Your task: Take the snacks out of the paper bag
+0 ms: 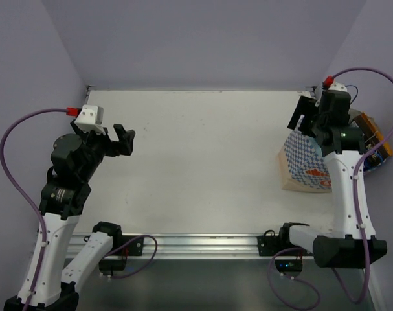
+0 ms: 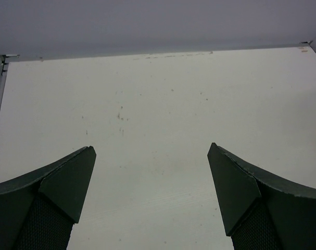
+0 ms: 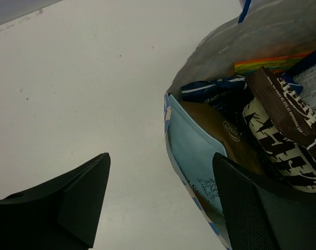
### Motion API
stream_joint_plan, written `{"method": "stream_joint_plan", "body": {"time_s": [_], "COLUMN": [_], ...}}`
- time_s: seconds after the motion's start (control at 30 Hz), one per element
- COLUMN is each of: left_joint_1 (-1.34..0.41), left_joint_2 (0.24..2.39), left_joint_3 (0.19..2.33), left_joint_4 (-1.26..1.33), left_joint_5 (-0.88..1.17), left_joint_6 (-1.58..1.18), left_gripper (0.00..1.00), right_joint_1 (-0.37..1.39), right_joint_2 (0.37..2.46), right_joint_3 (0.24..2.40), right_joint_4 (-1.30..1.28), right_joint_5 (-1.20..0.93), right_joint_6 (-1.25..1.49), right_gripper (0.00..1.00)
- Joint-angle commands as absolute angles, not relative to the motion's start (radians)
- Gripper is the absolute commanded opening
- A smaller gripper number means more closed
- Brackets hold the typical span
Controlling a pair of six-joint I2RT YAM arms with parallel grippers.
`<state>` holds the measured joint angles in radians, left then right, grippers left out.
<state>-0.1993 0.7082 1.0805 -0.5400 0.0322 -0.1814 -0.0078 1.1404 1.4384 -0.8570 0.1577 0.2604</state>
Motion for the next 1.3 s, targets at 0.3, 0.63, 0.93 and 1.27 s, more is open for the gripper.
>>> {"method": "stream_joint_plan", "body": {"time_s": [0.3,0.63,0.93,1.27], "left_joint_1": [-0.206,-0.206,-0.206,-0.206], "left_joint_2": [0.721,0.718,0.718,0.712], "left_joint_3": [1.055,1.054,1.055,1.060], "left_joint_4": [-0.505,-0.505,-0.506,-0.514], "left_joint_5": [0.103,0.118,0.118,0.110], "left_joint_6": [-0.210,-0.213,-0.213,-0.212], "left_gripper": [1.00,1.00,1.00,1.00], "right_joint_1": [-0.044,-0.043,-0.028,0.132], "right_joint_2": [1.215,1.267,1.313,1.331], "right_joint_3": [1.422,1.404,1.397,1.399], "right_joint_4": [-0.900,-0.893,-0.903,-0.885], "right_joint_5": [0.008,0.008,0.119,0.253], "right_joint_6": [0.236,0.233,0.229,0.150], "right_gripper": [0.67,0.56,0.54,0.18]}}
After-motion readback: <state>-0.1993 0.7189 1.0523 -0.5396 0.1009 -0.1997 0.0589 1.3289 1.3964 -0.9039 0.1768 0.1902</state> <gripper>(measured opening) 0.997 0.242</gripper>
